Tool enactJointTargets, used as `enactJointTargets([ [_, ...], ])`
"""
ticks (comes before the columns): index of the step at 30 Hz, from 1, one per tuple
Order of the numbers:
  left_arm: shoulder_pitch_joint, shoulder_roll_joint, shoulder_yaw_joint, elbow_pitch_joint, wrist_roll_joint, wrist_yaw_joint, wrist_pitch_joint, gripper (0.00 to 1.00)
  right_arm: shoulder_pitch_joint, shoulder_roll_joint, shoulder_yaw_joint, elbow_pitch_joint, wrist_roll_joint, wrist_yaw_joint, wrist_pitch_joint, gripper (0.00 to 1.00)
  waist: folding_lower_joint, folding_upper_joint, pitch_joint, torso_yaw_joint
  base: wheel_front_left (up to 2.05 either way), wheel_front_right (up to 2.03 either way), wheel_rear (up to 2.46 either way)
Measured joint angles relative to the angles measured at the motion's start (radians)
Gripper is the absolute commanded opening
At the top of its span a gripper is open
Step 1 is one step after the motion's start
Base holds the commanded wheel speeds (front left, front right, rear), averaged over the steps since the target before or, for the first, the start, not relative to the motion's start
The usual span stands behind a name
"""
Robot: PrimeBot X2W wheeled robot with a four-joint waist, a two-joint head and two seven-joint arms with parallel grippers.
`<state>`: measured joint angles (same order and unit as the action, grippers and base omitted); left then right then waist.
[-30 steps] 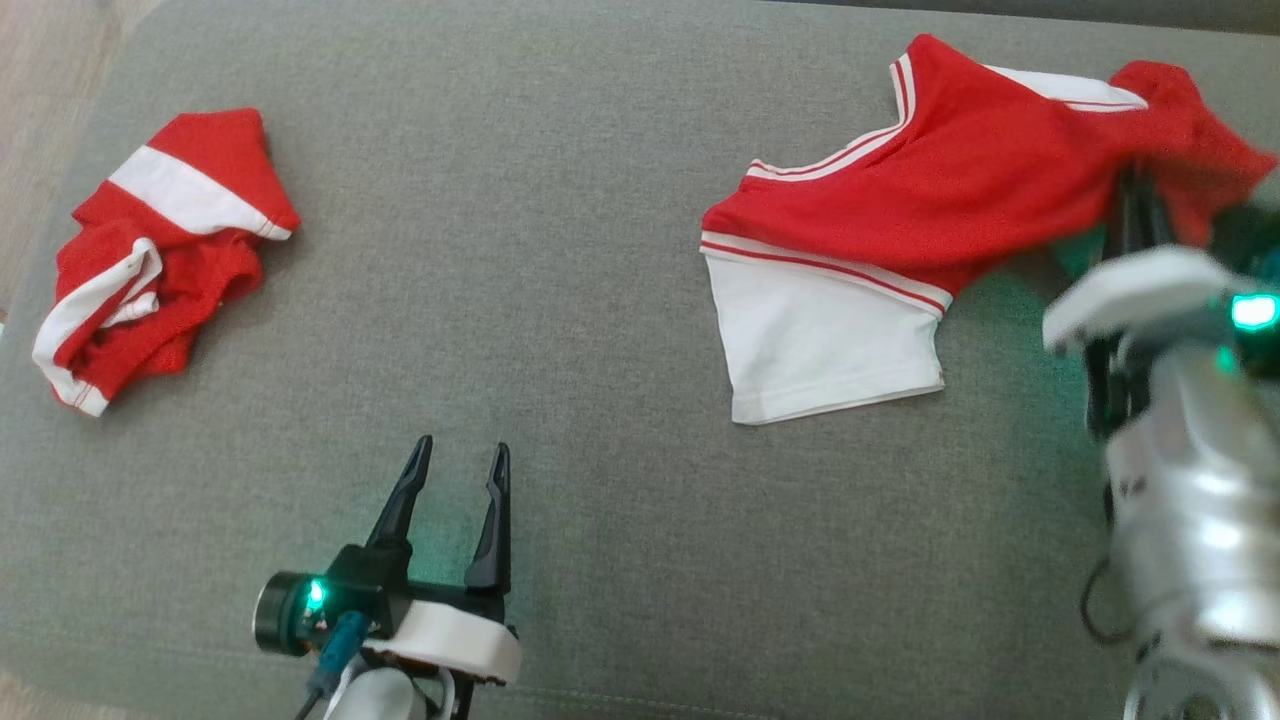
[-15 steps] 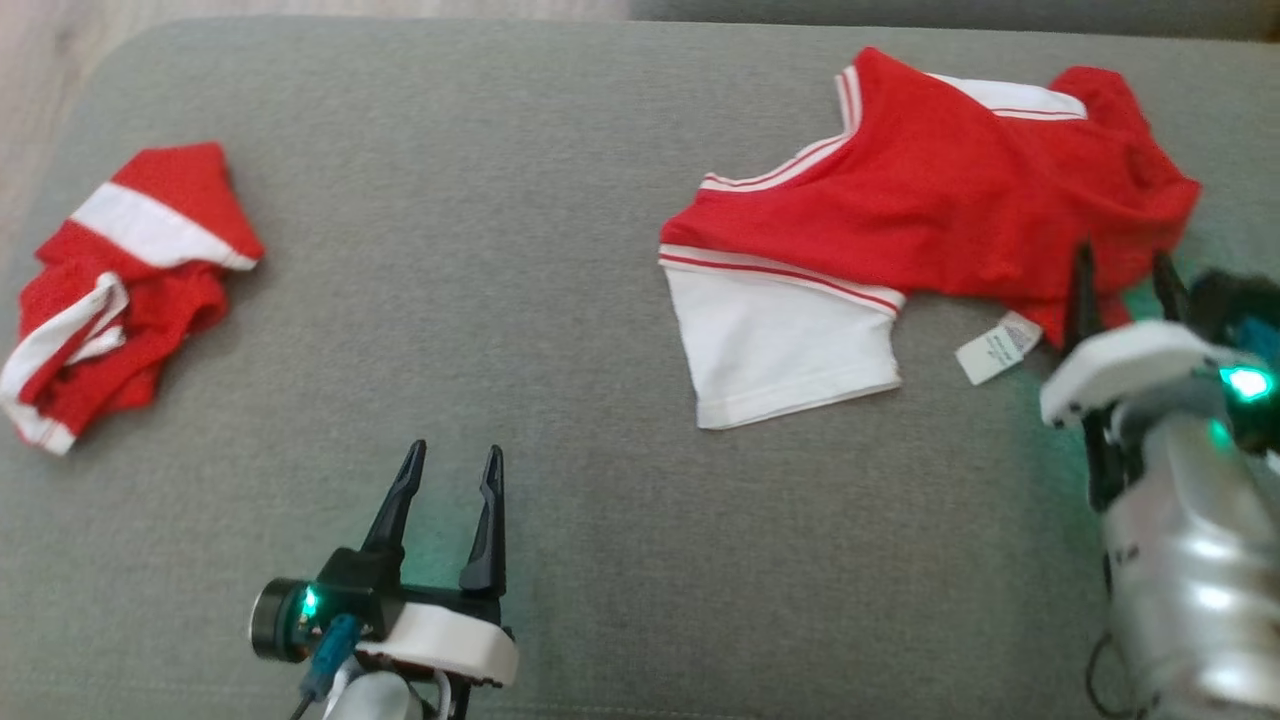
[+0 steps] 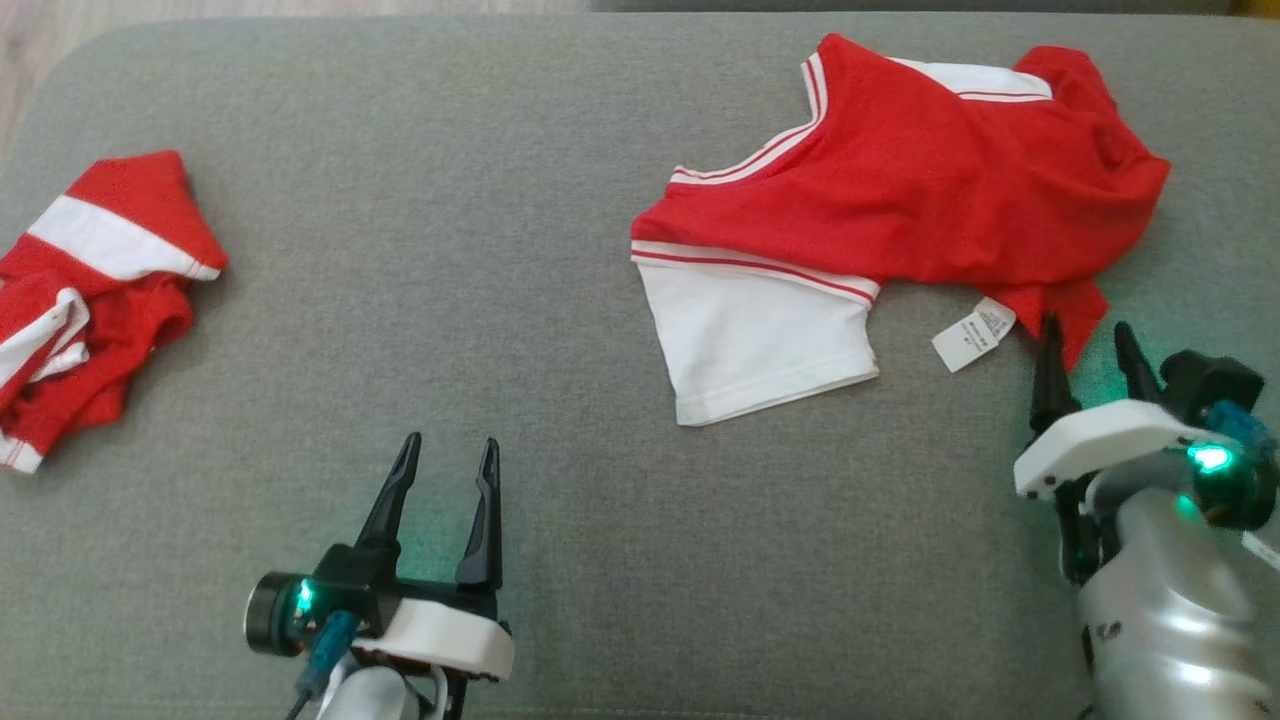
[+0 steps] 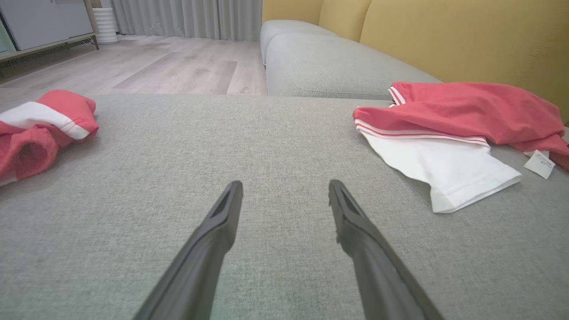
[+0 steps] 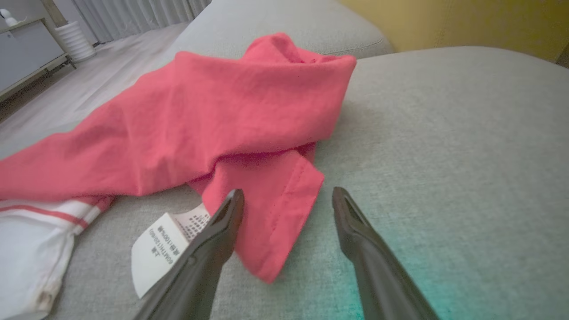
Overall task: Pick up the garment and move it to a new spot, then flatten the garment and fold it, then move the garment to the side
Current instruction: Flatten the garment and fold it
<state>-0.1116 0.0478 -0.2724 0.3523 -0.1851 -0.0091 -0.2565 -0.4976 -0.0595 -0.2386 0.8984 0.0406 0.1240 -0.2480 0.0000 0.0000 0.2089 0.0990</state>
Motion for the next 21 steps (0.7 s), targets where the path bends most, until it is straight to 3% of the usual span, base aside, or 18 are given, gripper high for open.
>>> enactJointTargets([
  [6, 0.0, 0.0, 0.006, 0.0, 0.002, 0.0, 0.0, 1.0, -0.005, 0.0, -0.015, 0.088, -0.026, 0.0, -0.012, 1.0, 0.0, 0.0, 0.007, 0.016, 0.0, 0.0, 0.0],
  [7, 0.0, 0.0, 0.008, 0.0, 0.002, 0.0, 0.0, 1.0, -0.011, 0.0, -0.024, 0.096, -0.029, 0.0, -0.013, 0.74, -0.0001, 0.0, 0.01, 0.018, 0.0, 0.0, 0.0],
  [8, 0.0, 0.0, 0.01, 0.0, 0.004, 0.0, 0.0, 1.0, -0.021, 0.0, -0.027, 0.106, -0.037, 0.0, -0.014, 0.0, 0.0, 0.0, 0.013, 0.019, 0.0, 0.0, 0.0],
  [14, 0.0, 0.0, 0.022, 0.0, 0.013, -0.001, 0.0, 1.0, -0.04, 0.007, -0.035, 0.109, -0.004, 0.0, -0.015, 0.0, 0.0001, 0.0, 0.014, 0.011, 0.0, 0.0, 0.0],
  [18, 0.003, 0.0, 0.034, -0.002, 0.019, -0.001, 0.0, 1.0, 0.06, 0.009, -0.122, 0.017, 0.005, 0.0, -0.01, 0.0, 0.0001, 0.0, -0.023, -0.011, 0.0, 0.0, 0.0],
  [21, 0.028, 0.0, 0.045, -0.007, 0.019, 0.001, 0.0, 1.0, 0.142, 0.011, -0.127, -0.002, 0.004, 0.0, -0.01, 0.0, -0.0001, 0.0, -0.055, -0.034, 0.0, 0.0, 0.0],
])
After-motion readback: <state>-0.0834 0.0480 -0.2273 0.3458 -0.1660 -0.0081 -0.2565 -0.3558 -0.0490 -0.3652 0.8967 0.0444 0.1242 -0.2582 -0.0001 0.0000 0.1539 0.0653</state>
